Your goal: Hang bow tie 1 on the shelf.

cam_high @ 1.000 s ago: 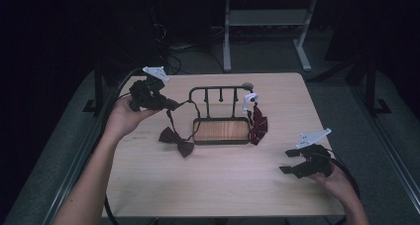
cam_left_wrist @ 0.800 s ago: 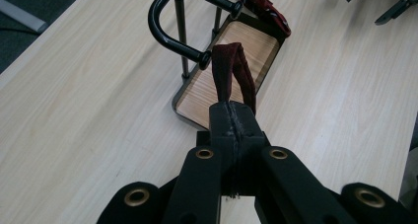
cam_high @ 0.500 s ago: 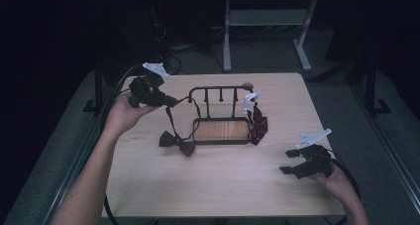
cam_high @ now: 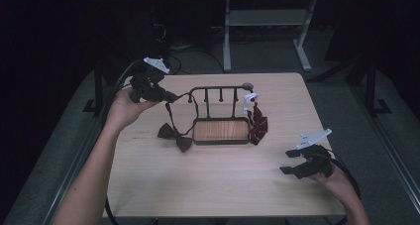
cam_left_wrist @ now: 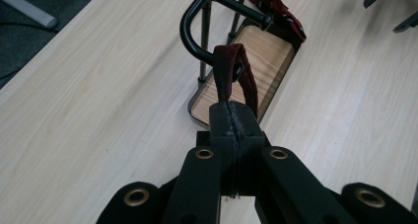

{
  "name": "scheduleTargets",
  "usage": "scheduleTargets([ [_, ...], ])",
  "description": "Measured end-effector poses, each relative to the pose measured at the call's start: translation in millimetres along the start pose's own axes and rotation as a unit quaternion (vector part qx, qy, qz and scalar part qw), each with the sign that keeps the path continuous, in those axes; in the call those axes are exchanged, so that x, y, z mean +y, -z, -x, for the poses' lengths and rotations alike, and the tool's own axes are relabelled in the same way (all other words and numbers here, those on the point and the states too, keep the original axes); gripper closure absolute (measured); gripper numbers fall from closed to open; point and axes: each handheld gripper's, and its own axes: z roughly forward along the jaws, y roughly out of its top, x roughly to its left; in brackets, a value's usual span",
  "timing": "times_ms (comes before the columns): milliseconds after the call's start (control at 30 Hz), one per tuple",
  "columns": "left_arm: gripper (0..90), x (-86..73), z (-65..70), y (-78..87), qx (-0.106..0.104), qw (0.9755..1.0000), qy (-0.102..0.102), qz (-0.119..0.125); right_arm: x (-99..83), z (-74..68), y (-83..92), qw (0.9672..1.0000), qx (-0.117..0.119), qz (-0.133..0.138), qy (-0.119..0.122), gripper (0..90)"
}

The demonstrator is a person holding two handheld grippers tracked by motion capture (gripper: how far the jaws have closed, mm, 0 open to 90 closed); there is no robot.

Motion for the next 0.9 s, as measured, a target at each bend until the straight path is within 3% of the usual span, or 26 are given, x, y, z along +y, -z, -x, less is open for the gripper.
scheduleTargets([
  [267, 89.1, 0.6, -9.1, -8.4, 0.000, 0.9999, 0.014, -0.004, -0.9, 0.5, 0.6, 1.0000, -0.001, 0.002, 0.002, 30.9],
  [900, 87.4, 4.6, -15.0, -20.5, 0.010, 0.9995, 0.017, -0.027, -2.2, -0.4, 1.7, 1.0000, -0.003, 0.004, -0.002, 30.8],
])
